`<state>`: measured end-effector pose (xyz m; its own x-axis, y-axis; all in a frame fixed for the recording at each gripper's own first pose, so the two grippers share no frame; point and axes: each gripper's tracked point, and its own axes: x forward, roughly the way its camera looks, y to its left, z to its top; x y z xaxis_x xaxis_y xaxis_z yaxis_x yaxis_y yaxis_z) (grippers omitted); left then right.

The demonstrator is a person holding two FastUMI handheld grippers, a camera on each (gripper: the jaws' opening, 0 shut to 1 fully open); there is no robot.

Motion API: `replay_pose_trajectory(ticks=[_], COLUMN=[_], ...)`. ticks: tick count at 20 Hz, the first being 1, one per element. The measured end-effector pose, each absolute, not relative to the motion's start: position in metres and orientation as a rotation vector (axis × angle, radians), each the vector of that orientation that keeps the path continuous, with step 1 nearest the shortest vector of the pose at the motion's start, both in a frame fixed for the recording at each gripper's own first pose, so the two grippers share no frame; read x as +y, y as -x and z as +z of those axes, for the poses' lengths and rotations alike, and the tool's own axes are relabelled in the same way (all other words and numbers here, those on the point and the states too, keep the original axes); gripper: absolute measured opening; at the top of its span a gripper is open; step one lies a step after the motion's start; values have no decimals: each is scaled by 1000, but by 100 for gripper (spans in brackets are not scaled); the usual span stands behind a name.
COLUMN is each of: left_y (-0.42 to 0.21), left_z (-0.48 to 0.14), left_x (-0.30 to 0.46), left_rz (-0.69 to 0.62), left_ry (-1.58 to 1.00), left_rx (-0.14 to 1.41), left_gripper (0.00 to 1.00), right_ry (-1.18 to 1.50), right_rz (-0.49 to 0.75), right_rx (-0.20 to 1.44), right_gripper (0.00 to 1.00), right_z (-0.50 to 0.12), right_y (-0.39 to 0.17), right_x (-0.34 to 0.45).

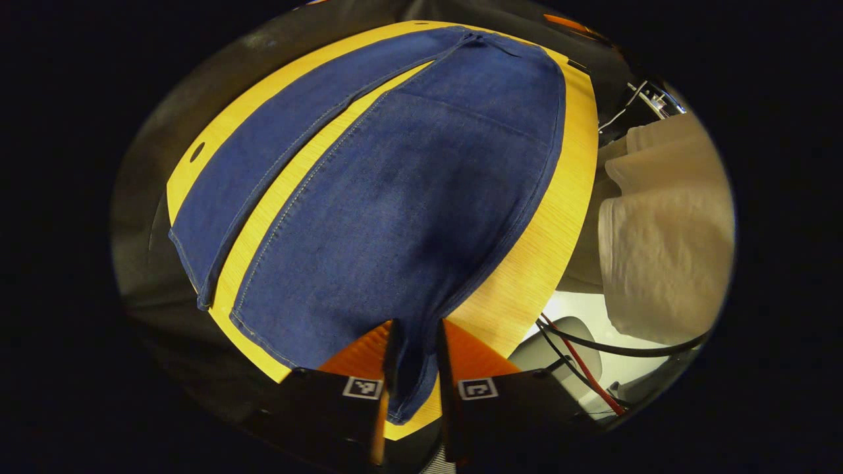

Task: Grasp the waist and the cuffs of the jeans and fold them to make the two legs overlap; first hold the waist and fold one-third of the jeans toward the cuffs, then hold the cuffs and fold the remaining one-third in the same direction to finish folding.

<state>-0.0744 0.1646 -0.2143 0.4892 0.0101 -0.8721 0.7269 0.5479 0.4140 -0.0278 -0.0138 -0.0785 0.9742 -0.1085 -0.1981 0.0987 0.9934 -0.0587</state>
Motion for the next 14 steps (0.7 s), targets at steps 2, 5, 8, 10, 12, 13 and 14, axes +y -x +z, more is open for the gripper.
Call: replay_pose_trajectory(ticks=[2,5,8,10,12,13,14], left_y=[74,76,75,75,77,77,77], left_z=[-213,-212,-211,-211,-209,-209,-208], left_x=[163,161,163,162,161,161,160], left_rz=[-508,-498,-496,-499,-492,-489,-487], left_ry=[-908,-891,-892,-886,-878,-880,-881], left_rx=[970,973,994,1009,1029,1041,1050], left_gripper=[8,1,1,1,1,1,1], right_ry=[58,71,123,164,197,222,257], right_rz=[-103,-92,-86,-87,-66,-53,-34], right_rx=[211,241,273,317,365,400,443], right_gripper=[94,94,98,99,99,99,99], right_z=[-80,-84,-83,-86,-91,-97,-103], right_y=[26,22,17,11,8,6,5], right_x=[-18,-28,-48,-68,-85,-94,-103])
